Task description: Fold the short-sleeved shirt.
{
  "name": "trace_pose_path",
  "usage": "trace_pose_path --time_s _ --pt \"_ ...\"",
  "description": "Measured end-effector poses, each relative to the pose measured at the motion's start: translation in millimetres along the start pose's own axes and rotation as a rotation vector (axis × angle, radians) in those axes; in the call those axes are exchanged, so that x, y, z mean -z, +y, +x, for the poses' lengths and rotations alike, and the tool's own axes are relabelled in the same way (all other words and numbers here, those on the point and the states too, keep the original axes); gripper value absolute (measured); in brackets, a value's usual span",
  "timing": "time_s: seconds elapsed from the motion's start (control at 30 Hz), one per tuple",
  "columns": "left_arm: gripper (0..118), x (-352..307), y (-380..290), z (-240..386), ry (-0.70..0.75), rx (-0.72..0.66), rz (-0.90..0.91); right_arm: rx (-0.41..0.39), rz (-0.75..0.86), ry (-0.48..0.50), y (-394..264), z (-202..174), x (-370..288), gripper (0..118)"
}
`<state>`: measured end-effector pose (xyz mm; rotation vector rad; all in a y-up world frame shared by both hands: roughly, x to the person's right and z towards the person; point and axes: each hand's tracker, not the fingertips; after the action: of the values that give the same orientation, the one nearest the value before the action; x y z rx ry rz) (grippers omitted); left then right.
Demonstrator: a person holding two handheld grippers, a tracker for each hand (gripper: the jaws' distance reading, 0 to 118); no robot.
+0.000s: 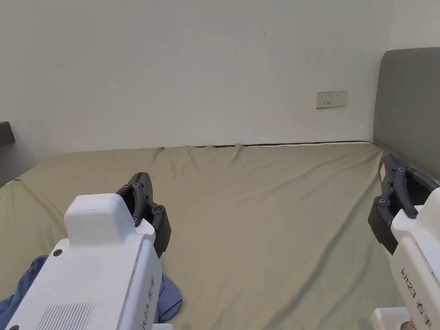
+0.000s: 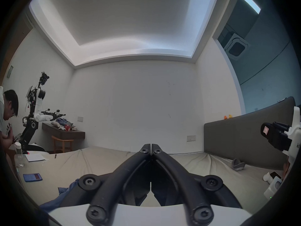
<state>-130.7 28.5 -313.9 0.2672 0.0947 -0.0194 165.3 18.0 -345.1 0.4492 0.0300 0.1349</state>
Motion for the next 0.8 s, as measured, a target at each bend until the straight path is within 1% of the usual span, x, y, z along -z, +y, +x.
trace_pose_path --time_s 0.13,0.3,0.43,0.53,0.6,0.63,0.7,0.73,0.77,0.8 --pt "0 1 0 -1 -0.001 -0.021 -0.007 0.019 -0.005 0.002 -5 1 4 0" --pt "0 5 -5 -8 0.021 -0.011 -0.017 -0.004 -0.017 0.007 -11 -6 6 0" --pt "0 8 -7 -17 0.024 -0.031 -0.044 0.009 -0.040 0.010 -16 -12 8 0" --pt "0 6 -11 -28 0.087 -0.020 -0.050 0.014 -0.049 0.029 -18 -22 14 0" --pt "0 2 -13 -43 0.121 -0.033 -0.079 0.024 -0.056 0.058 -17 -37 19 0" --pt "0 -1 -14 -51 0.135 -0.038 -0.086 0.040 -0.057 0.082 -17 -43 21 0" --pt "0 -11 -15 -72 0.208 -0.038 -0.106 0.089 -0.065 0.137 -17 -65 27 0" --pt "0 -15 -16 -81 0.243 -0.033 -0.110 0.083 -0.059 0.167 -17 -75 30 0" --pt "0 -21 -17 -92 0.280 -0.020 -0.118 0.116 -0.067 0.206 -17 -88 34 0" --pt "0 -26 -17 -103 0.327 -0.006 -0.129 0.125 -0.065 0.249 -18 -101 38 0"
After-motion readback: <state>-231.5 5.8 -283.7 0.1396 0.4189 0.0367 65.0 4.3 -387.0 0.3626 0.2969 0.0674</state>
